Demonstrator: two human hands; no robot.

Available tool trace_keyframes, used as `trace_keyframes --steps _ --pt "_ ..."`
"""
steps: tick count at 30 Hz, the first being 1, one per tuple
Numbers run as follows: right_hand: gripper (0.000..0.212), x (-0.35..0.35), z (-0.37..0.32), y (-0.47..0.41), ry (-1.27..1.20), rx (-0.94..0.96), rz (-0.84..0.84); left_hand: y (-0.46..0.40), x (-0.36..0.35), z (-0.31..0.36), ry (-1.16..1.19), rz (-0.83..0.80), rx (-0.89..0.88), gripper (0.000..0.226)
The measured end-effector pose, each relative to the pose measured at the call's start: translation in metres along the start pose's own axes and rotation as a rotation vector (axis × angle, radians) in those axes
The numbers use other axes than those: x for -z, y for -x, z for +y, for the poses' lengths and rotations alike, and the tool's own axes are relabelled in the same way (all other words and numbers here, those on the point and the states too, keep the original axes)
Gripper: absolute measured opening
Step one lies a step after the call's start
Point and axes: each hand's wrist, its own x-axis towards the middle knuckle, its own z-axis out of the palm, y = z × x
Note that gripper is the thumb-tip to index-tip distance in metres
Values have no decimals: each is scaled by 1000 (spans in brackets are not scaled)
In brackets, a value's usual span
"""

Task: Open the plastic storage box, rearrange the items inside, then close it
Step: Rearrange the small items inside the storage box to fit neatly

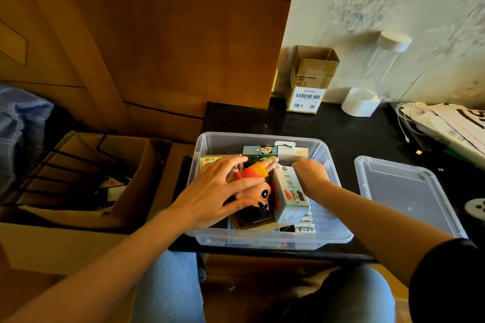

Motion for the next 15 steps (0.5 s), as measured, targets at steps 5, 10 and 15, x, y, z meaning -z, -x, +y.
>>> trace_keyframes --steps 5,10,15 --pt "19 3 -1 0 -38 4 -24 0 -1 -1 4 6 -3 54" --pt "32 23 5 2 -22 -1 -71 0 -2 -3 9 -9 -8 58" --pt "35 55 24 22 -89 149 -319 -1 -2 -2 16 22 -24 61"
